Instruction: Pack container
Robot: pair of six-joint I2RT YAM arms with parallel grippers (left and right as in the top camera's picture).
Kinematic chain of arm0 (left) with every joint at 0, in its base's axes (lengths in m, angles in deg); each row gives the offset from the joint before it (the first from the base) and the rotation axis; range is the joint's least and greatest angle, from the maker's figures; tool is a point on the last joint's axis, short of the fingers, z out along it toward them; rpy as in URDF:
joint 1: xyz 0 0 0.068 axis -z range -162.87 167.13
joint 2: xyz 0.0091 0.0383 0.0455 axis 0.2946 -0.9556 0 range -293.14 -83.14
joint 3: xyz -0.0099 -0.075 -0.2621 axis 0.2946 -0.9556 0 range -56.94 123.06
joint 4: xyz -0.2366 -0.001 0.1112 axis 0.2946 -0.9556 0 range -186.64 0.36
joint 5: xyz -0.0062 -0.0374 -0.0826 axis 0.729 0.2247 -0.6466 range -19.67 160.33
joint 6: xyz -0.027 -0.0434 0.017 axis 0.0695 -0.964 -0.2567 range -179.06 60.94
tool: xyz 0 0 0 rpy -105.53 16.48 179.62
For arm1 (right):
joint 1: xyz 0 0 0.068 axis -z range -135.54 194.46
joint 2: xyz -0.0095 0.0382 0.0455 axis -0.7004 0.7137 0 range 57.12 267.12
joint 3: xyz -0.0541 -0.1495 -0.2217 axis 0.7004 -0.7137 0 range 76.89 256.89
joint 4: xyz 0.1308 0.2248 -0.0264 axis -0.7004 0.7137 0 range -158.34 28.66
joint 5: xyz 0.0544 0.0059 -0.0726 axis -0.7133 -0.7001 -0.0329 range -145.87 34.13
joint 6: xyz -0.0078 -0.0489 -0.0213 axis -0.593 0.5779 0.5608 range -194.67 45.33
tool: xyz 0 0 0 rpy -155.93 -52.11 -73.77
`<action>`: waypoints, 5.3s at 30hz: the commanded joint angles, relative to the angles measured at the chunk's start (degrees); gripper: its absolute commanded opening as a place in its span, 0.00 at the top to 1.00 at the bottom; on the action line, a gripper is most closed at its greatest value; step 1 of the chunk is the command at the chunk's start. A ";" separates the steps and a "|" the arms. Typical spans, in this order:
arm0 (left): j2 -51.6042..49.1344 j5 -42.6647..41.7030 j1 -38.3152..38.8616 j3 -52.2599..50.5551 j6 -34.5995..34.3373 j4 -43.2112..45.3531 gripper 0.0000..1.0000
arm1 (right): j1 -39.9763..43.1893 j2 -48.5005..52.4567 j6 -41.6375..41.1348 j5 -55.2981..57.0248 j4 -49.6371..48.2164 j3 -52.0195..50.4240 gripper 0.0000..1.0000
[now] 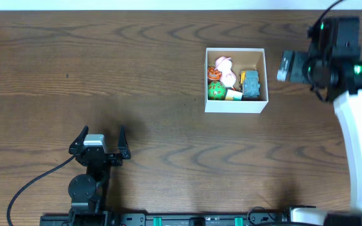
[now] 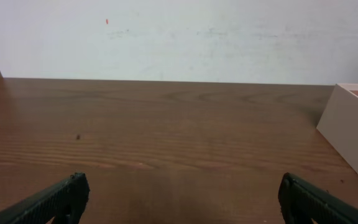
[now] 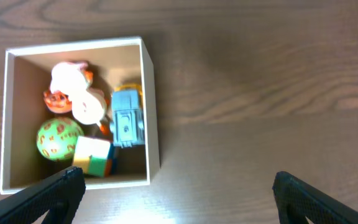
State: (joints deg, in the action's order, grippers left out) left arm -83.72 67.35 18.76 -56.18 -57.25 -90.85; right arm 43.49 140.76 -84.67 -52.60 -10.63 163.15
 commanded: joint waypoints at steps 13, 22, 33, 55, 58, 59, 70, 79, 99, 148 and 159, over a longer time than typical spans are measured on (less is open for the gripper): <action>0.24 0.63 -0.26 -0.52 0.96 -2.67 0.02 | -0.17 -38.32 -1.18 -0.28 -39.60 -44.52 0.01; 0.24 0.63 -0.26 -0.52 0.96 -2.67 0.02 | -0.17 -60.54 6.45 -7.37 -66.60 -73.90 0.01; 0.24 0.63 -0.26 -0.52 0.96 -2.67 0.02 | -0.15 -74.99 7.56 -7.37 -68.46 -83.34 0.01; 0.24 0.63 -0.26 -0.52 0.96 -2.67 0.02 | 0.00 -83.34 9.88 -7.39 -58.97 -85.96 0.01; 0.24 0.63 -0.26 -0.52 0.96 -2.67 0.02 | 0.04 -83.34 11.41 -7.37 -55.95 -85.96 0.01; 0.24 0.63 -0.26 -0.52 0.96 -2.67 0.02 | 0.04 -83.34 12.22 -7.37 -54.62 -85.96 0.01; 0.24 0.63 -0.26 -0.52 0.96 -2.67 0.02 | 0.04 -83.32 12.83 -7.17 -53.70 -85.94 0.01; 0.24 0.63 -0.26 -0.52 0.96 -2.67 0.02 | 0.04 -83.32 12.83 -7.15 -53.72 -85.94 0.01; 0.24 0.63 -0.26 -0.52 0.96 -2.67 0.02 | 0.04 -83.32 12.85 -7.17 -53.72 -85.94 0.01; 0.24 0.63 -0.26 -0.52 0.96 -2.67 0.02 | 0.04 -83.32 12.83 -7.15 -53.75 -85.94 0.01; 0.24 0.63 -0.26 -0.52 0.96 -2.67 0.02 | 0.04 -83.32 12.83 -7.15 -53.75 -85.94 0.01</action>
State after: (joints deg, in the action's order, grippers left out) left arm -83.74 67.35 18.74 -55.94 -57.08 -91.15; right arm 43.51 57.81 -72.54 -59.53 -64.64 77.30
